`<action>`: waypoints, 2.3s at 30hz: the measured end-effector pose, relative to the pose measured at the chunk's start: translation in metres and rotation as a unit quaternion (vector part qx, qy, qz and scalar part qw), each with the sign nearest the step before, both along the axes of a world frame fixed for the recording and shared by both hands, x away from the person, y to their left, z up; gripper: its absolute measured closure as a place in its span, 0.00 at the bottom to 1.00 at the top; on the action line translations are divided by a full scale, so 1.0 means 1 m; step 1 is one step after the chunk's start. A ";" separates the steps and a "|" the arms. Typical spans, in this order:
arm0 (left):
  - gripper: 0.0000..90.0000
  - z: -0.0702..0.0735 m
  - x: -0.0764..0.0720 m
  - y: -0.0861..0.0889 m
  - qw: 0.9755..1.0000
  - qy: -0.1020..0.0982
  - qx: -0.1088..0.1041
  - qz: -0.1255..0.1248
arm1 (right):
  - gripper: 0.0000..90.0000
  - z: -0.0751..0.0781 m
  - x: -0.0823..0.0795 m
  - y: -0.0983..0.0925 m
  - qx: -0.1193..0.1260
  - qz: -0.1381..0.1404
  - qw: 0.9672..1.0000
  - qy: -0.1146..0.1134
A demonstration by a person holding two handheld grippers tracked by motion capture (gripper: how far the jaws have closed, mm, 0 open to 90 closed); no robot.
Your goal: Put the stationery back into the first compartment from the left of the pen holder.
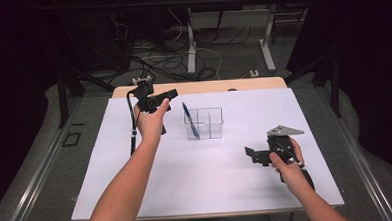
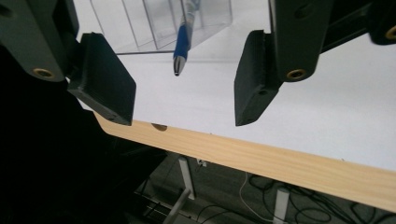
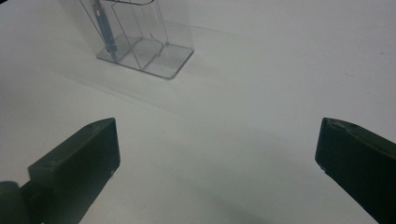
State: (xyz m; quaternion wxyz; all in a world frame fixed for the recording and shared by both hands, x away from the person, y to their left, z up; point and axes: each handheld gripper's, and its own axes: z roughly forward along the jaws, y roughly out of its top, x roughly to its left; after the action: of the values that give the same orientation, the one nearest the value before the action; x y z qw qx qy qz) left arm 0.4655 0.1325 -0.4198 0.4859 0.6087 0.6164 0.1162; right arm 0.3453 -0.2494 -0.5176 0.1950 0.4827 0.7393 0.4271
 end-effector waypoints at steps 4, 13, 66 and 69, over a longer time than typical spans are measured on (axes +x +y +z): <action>0.39 0.004 -0.004 0.004 0.999 -0.020 0.026 -0.006 | 0.00 0.000 0.000 0.000 -0.001 0.000 1.000 -0.001; 0.27 0.014 -0.019 0.009 0.996 -0.053 0.064 -0.044 | 0.00 0.000 0.000 0.001 0.000 0.000 1.000 0.000; 0.00 -0.059 -0.130 0.114 0.988 -0.085 0.111 -0.066 | 0.00 0.002 0.000 -0.002 -0.001 -0.010 1.000 -0.005; 0.00 -0.066 -0.130 0.116 0.988 -0.078 0.119 -0.061 | 0.00 0.002 0.000 -0.003 -0.002 -0.011 1.000 -0.004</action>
State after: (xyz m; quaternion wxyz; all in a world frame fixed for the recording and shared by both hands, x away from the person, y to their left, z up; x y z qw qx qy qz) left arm 0.3354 0.2488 -0.4860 0.4627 0.6877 0.5202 0.2061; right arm 0.3455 -0.2523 -0.5161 0.2031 0.4886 0.7341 0.4256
